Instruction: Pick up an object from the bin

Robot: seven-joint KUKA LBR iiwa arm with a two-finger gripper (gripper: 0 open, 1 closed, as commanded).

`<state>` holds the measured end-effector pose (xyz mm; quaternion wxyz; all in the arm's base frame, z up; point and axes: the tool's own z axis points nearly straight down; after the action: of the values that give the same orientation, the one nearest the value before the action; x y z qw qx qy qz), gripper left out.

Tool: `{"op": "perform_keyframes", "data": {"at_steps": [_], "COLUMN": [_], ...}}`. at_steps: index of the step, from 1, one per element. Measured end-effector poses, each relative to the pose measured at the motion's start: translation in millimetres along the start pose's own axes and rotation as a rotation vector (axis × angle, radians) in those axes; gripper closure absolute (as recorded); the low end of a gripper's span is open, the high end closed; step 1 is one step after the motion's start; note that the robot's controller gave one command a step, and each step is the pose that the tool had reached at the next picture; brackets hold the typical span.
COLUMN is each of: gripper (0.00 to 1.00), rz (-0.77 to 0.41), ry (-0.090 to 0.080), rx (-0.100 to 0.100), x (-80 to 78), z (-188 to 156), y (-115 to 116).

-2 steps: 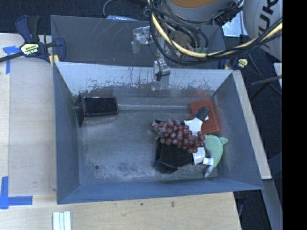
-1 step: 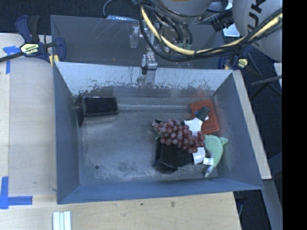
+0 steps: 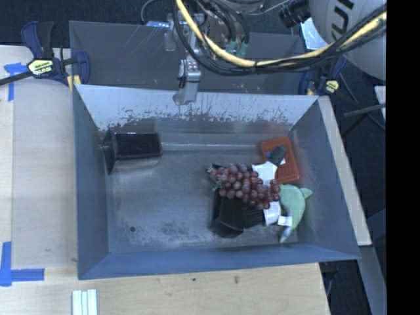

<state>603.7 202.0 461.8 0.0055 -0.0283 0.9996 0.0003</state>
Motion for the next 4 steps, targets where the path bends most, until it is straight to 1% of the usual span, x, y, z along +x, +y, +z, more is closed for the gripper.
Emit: {"op": "perform_keyframes", "data": {"at_steps": [1, 2, 3, 4], "gripper": [0.0, 0.0, 0.0, 0.0], "rz": [-0.086, -0.091, 0.173, -0.004], "ry": [-0.004, 0.0, -0.002, -0.003], "rx": [-0.003, -0.001, -0.002, -0.002], "x": [-6.9, -10.9, -14.6, -5.7], "z": [-11, -2, 4, 27], "y": [9, 5, 10, 19]}}
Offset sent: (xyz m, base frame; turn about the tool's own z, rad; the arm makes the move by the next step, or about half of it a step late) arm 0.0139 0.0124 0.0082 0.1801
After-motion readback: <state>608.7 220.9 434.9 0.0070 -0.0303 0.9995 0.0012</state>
